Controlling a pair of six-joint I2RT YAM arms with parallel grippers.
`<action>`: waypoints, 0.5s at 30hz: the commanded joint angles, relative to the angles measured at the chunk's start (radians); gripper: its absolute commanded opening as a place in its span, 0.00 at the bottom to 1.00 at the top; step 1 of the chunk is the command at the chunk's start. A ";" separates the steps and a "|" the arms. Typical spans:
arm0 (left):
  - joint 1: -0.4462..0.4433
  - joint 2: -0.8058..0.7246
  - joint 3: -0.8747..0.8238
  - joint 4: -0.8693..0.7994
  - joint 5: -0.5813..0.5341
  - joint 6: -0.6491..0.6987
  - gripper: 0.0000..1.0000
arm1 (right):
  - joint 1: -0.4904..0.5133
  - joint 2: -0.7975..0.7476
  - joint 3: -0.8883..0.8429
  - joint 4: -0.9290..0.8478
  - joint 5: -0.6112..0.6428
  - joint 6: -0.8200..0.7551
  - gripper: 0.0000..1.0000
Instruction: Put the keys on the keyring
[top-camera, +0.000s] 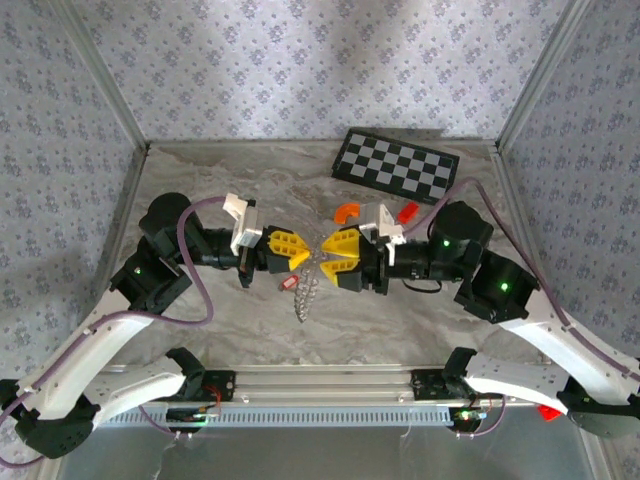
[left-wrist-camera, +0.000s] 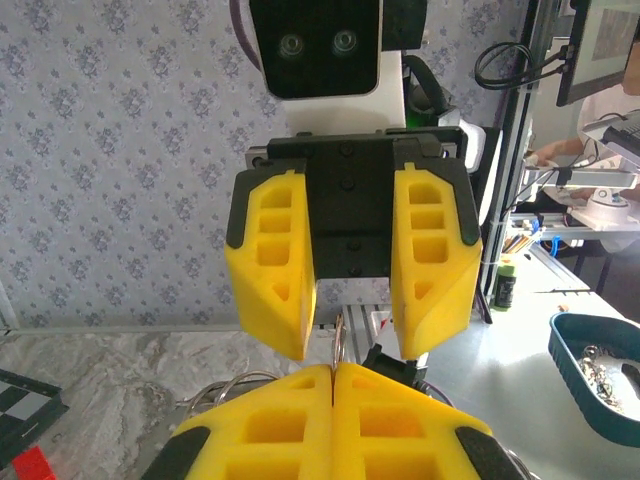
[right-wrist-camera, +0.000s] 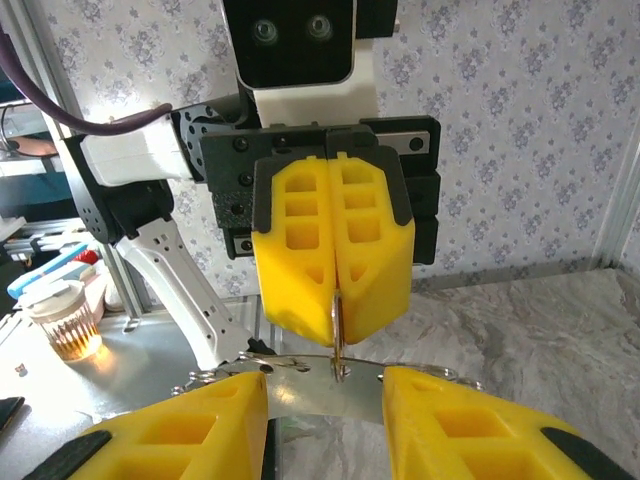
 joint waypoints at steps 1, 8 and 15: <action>0.006 -0.006 0.008 0.077 0.023 -0.012 0.00 | -0.005 0.008 0.023 0.036 -0.009 0.008 0.36; 0.002 -0.007 -0.001 0.075 0.014 -0.011 0.00 | -0.003 0.011 0.016 0.052 -0.001 0.007 0.28; 0.003 -0.001 0.013 0.042 0.014 0.009 0.00 | -0.002 0.023 0.019 0.056 -0.002 0.007 0.20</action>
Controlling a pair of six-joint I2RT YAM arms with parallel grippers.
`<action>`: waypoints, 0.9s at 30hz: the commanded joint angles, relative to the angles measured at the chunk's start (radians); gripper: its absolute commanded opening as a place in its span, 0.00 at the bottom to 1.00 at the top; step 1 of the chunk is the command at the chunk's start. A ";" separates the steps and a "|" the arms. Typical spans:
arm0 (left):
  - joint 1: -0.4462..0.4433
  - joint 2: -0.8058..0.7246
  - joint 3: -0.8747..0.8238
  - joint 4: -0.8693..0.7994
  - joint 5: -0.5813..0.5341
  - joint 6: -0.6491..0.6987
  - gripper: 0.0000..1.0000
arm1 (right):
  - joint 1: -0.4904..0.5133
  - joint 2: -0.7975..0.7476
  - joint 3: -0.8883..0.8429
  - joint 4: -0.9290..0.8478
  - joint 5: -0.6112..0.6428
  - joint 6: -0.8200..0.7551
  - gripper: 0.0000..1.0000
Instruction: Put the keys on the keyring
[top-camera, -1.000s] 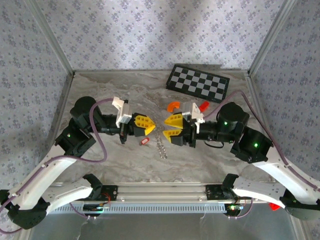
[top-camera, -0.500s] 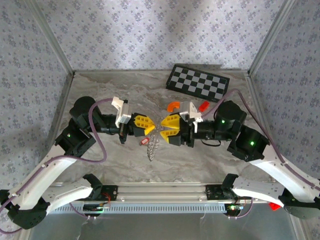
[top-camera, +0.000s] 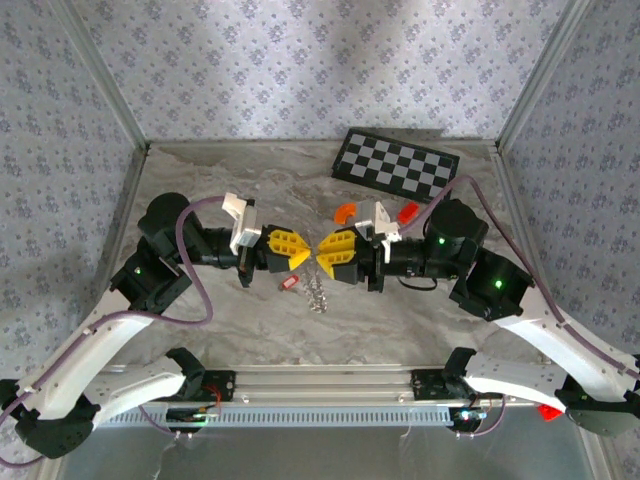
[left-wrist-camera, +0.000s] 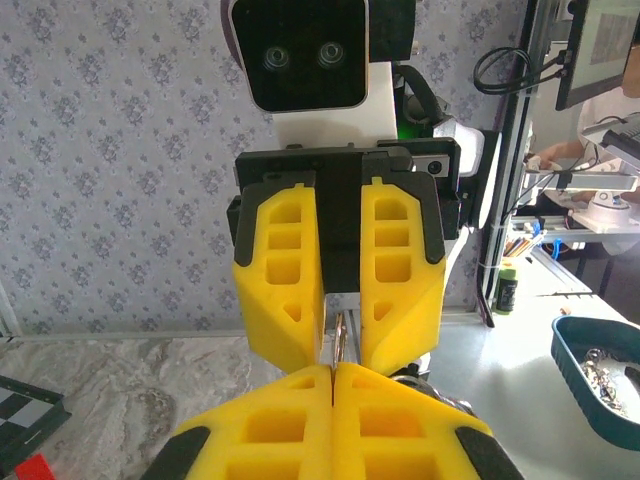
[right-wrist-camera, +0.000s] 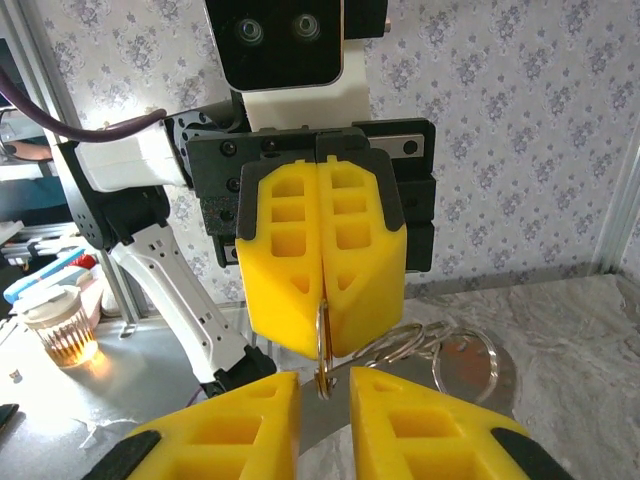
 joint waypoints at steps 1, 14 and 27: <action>0.003 -0.001 0.015 0.024 0.015 0.015 0.00 | -0.003 0.005 0.018 0.025 -0.002 0.003 0.18; 0.005 -0.003 0.070 -0.200 -0.073 0.145 0.07 | 0.002 0.002 0.021 -0.024 0.043 -0.022 0.00; 0.004 0.011 0.157 -0.418 -0.080 0.244 0.31 | 0.045 0.095 0.255 -0.409 0.110 -0.226 0.00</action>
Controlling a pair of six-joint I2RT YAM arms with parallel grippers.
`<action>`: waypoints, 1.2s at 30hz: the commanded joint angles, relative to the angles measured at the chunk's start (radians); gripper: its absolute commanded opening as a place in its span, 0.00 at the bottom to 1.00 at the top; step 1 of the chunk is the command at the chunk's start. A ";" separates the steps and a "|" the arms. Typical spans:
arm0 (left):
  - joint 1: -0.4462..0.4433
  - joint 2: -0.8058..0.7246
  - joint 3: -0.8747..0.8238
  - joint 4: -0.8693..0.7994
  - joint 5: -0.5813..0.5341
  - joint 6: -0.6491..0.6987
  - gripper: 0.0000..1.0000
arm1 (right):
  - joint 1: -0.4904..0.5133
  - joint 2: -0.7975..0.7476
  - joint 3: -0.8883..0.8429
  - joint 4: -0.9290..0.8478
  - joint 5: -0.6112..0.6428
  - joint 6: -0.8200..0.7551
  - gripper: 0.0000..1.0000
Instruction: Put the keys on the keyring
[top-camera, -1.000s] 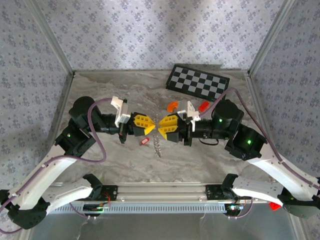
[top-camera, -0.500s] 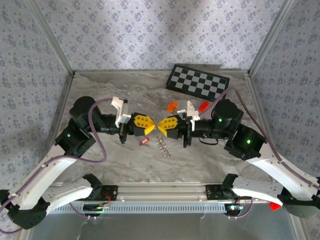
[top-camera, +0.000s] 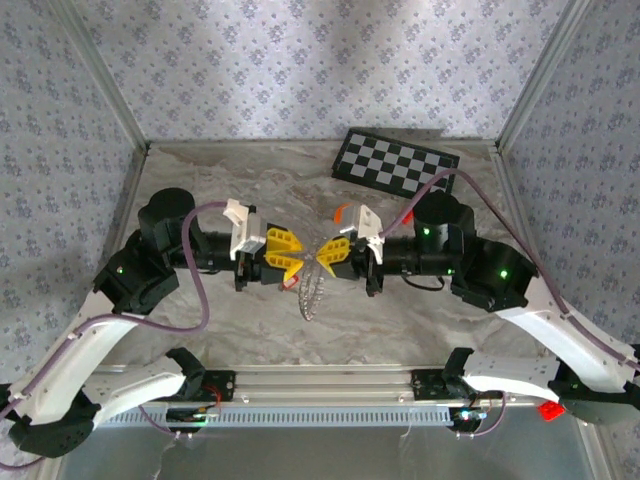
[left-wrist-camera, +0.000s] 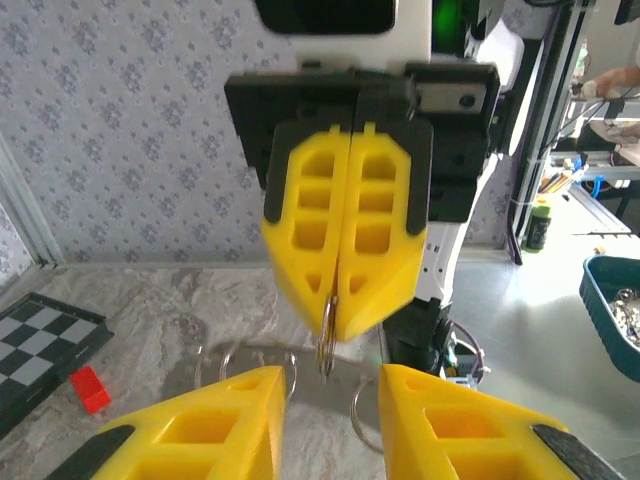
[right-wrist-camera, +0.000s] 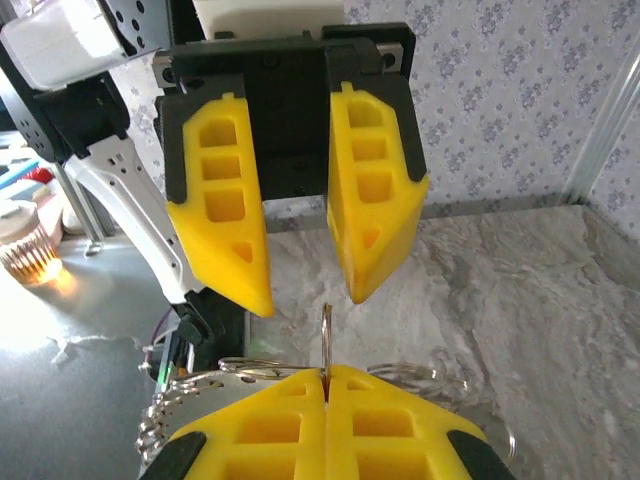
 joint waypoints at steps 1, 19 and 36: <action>0.004 0.004 0.035 -0.052 0.002 0.036 0.31 | 0.010 0.016 0.076 -0.092 0.017 -0.068 0.00; 0.004 0.043 0.039 0.013 0.041 0.013 0.31 | 0.040 0.082 0.156 -0.143 0.019 -0.131 0.00; 0.005 0.023 0.010 0.033 0.031 0.000 0.03 | 0.041 0.103 0.169 -0.141 0.000 -0.139 0.00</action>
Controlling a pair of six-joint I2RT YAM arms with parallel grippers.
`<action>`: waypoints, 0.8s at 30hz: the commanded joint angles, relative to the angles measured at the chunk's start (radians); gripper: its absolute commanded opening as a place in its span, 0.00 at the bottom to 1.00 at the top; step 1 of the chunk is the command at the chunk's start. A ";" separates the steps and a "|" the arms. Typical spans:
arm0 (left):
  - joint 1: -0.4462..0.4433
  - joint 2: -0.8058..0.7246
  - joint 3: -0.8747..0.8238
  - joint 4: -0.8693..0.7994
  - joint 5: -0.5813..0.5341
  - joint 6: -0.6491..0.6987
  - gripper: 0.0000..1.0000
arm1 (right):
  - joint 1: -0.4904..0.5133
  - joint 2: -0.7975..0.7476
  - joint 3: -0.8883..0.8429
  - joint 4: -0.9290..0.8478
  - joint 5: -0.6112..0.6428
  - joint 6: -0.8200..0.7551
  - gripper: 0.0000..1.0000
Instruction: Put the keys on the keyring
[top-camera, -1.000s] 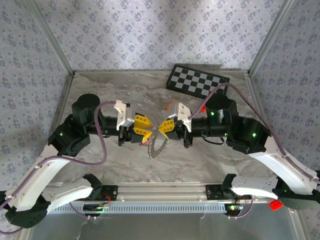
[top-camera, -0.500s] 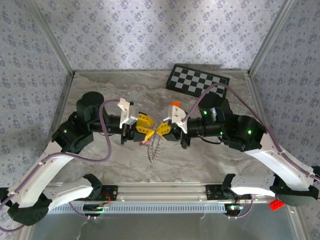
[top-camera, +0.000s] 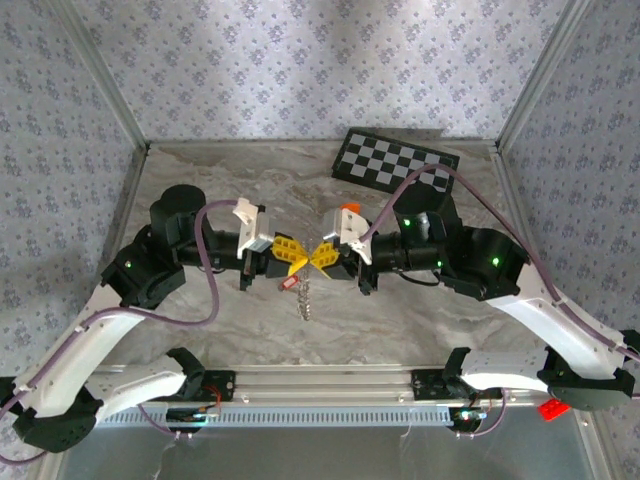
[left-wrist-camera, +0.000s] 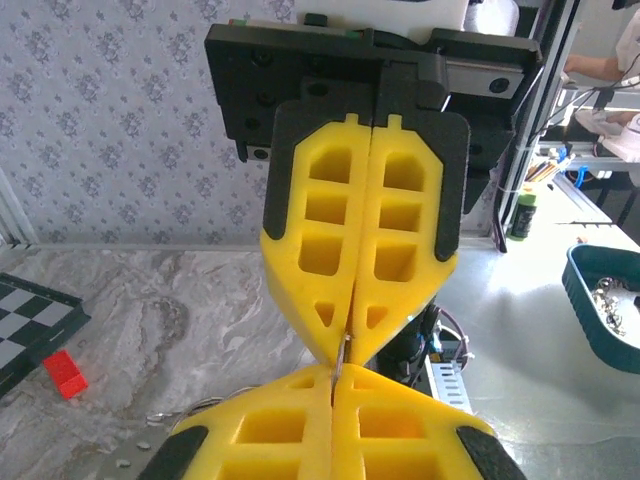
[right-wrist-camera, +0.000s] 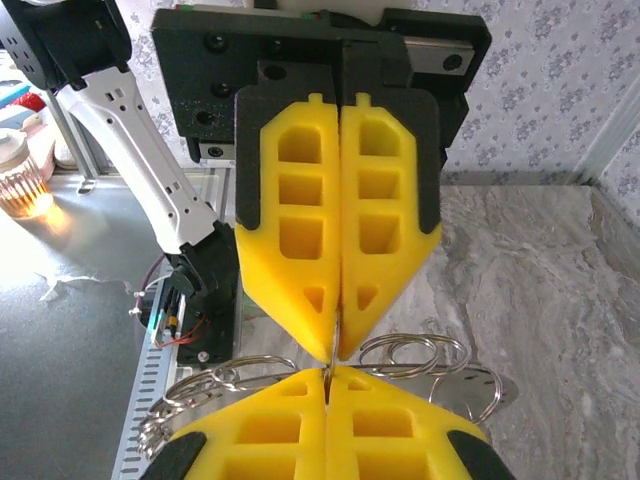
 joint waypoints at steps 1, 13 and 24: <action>0.004 -0.009 0.004 0.052 0.012 0.001 0.02 | 0.007 0.003 0.037 0.016 -0.023 -0.017 0.00; 0.004 -0.031 -0.025 0.074 -0.062 -0.019 0.00 | -0.029 -0.032 0.028 0.005 -0.009 0.102 0.59; 0.005 -0.074 -0.090 0.077 -0.089 -0.051 0.00 | -0.220 -0.092 -0.125 0.121 -0.117 0.369 0.94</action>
